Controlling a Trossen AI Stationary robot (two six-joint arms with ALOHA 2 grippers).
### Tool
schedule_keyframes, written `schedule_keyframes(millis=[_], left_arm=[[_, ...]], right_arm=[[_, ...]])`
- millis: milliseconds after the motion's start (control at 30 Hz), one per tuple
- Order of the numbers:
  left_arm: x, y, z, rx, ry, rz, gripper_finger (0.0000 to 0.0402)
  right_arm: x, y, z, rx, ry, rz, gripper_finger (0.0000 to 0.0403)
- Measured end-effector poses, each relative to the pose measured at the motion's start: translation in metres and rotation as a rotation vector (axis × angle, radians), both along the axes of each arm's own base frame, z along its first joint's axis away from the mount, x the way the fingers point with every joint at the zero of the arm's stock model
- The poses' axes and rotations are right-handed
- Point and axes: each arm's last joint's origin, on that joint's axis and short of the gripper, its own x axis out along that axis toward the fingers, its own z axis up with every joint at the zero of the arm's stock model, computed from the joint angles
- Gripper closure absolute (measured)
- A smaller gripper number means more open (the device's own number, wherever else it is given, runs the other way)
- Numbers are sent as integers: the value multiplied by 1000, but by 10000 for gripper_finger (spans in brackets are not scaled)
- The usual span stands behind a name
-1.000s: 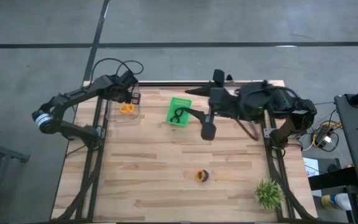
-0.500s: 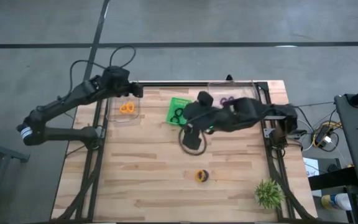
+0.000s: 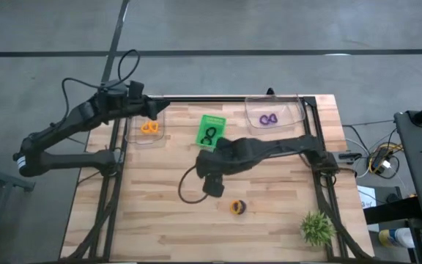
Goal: Sort spring keychains
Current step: Put the yellow spring keychain into the left transparent bin
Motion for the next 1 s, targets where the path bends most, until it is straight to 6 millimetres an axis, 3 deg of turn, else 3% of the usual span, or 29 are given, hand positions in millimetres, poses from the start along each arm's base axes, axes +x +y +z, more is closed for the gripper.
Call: schedule_keyframes(millis=[300,567,767,1000], left_arm=[[-5,-20,21,5,-203,-170,273],[-10,-32,37,5,-370,-274,273],[-13,-39,47,-7,-470,-357,273],[-13,-45,51,-15,-508,-403,273]], right_arm=[[14,10,-71,140,373,43,179],[26,17,-116,232,516,63,179],[30,21,-135,308,581,63,179],[28,27,-142,309,608,48,179]])
